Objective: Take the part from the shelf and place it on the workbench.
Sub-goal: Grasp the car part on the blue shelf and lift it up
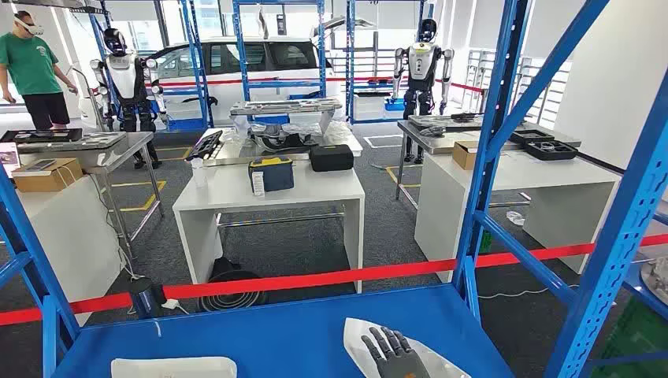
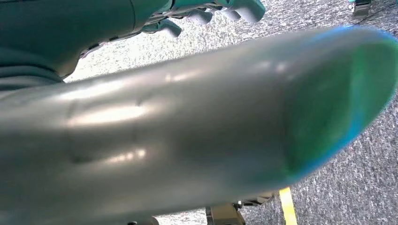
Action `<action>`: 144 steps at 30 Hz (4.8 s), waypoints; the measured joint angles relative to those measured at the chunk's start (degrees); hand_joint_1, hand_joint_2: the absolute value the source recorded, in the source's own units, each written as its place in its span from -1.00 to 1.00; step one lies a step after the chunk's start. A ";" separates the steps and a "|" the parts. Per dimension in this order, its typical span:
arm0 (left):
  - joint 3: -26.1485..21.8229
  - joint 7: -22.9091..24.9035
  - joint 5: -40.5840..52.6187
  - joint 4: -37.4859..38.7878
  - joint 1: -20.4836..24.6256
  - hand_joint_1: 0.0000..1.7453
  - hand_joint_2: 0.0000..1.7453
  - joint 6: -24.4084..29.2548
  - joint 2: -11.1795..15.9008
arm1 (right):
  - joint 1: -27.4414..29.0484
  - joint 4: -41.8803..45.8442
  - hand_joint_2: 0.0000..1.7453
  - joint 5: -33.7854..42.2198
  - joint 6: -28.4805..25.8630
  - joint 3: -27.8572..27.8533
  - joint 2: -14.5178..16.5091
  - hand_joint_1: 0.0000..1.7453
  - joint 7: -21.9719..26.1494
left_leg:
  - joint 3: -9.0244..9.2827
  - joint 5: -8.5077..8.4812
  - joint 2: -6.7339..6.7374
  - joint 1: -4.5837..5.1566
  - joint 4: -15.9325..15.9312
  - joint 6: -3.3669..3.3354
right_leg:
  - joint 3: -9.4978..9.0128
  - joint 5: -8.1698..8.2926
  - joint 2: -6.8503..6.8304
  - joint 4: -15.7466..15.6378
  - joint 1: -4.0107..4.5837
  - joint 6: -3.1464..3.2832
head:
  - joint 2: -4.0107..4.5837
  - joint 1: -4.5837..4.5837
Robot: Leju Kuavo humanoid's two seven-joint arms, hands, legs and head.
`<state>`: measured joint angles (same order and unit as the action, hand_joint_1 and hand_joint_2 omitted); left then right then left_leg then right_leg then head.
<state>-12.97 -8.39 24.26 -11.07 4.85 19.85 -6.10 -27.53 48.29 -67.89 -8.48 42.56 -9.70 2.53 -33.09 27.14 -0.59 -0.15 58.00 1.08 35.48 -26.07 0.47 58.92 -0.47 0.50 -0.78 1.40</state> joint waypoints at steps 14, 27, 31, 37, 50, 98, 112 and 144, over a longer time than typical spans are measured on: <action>-0.75 -0.22 0.32 0.01 -0.47 -1.00 -1.00 0.01 0.02 | 5.76 3.97 1.00 -1.65 -2.37 -7.93 -0.46 -1.00 -3.32 | 0.02 0.02 0.02 0.00 0.00 -0.03 | -0.03 0.00 0.00 0.00 -0.01 -0.01 | -0.01 0.01; -1.21 -0.55 0.50 0.01 -0.66 -1.00 -1.00 0.00 -0.09 | 7.38 4.95 1.00 -0.64 -2.24 -12.68 -0.28 -1.00 3.12 | 0.02 0.03 0.01 0.00 0.00 -0.04 | -0.06 0.00 -0.02 0.00 -0.01 -0.01 | 0.00 0.00; -1.21 -0.42 1.14 0.04 -0.70 -1.00 -1.00 -0.05 -0.21 | 7.36 5.04 1.00 -0.26 -4.15 -12.89 0.05 -1.00 6.92 | 0.03 0.03 0.01 0.00 0.00 -0.04 | -0.06 0.00 -0.02 0.00 -0.01 -0.01 | 0.00 0.00; -1.21 -0.20 1.48 0.05 -0.71 -1.00 -1.00 -0.20 -0.36 | 7.27 5.74 1.00 0.10 -6.61 -12.92 1.06 -1.00 10.34 | 0.03 0.03 -0.01 0.00 0.00 -0.04 | -0.07 -0.02 -0.02 0.00 0.00 -0.02 | 0.00 0.00; -1.21 -0.53 1.80 0.05 -0.67 -1.00 -1.00 -0.37 -0.72 | 6.11 4.38 1.00 2.85 -5.13 -12.92 3.86 -1.00 16.83 | 0.06 0.02 -0.01 0.00 0.00 -0.04 | -0.09 -0.03 -0.02 0.00 0.00 -0.03 | 0.01 0.00; -2.91 -3.10 2.21 0.02 -0.75 -1.00 -1.00 -0.90 -0.77 | 5.73 -4.30 1.00 4.92 2.37 -15.54 2.57 1.00 10.15 | 0.17 0.06 0.02 0.00 0.00 -0.07 | -0.17 -0.05 -0.02 -0.01 0.00 -0.07 | 0.01 0.00; -4.03 -9.95 1.37 -0.01 -0.73 -1.00 1.00 -3.54 -0.72 | 6.53 -5.18 1.00 6.05 2.58 -16.27 1.63 0.79 11.25 | 0.42 0.24 0.13 0.00 0.00 -0.09 | -0.38 -0.14 0.05 -0.02 0.00 -0.08 | 0.00 0.00; -7.39 -7.10 0.28 -0.10 -0.03 -1.00 1.00 -0.31 -0.73 | 4.55 7.06 1.00 -1.84 -14.35 -22.71 1.96 0.68 7.20 | 0.77 0.38 0.09 0.03 0.00 -0.17 | -0.79 -0.28 0.02 -0.03 -0.01 -0.17 | -0.01 0.00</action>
<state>-20.36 -15.49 24.54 -11.17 4.82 19.54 -6.82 -22.97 55.35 -69.73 -22.83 19.85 -7.74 9.72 -32.32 27.53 -0.50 -0.12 58.00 0.91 34.68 -26.35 0.50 58.88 -0.48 0.33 -0.79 1.40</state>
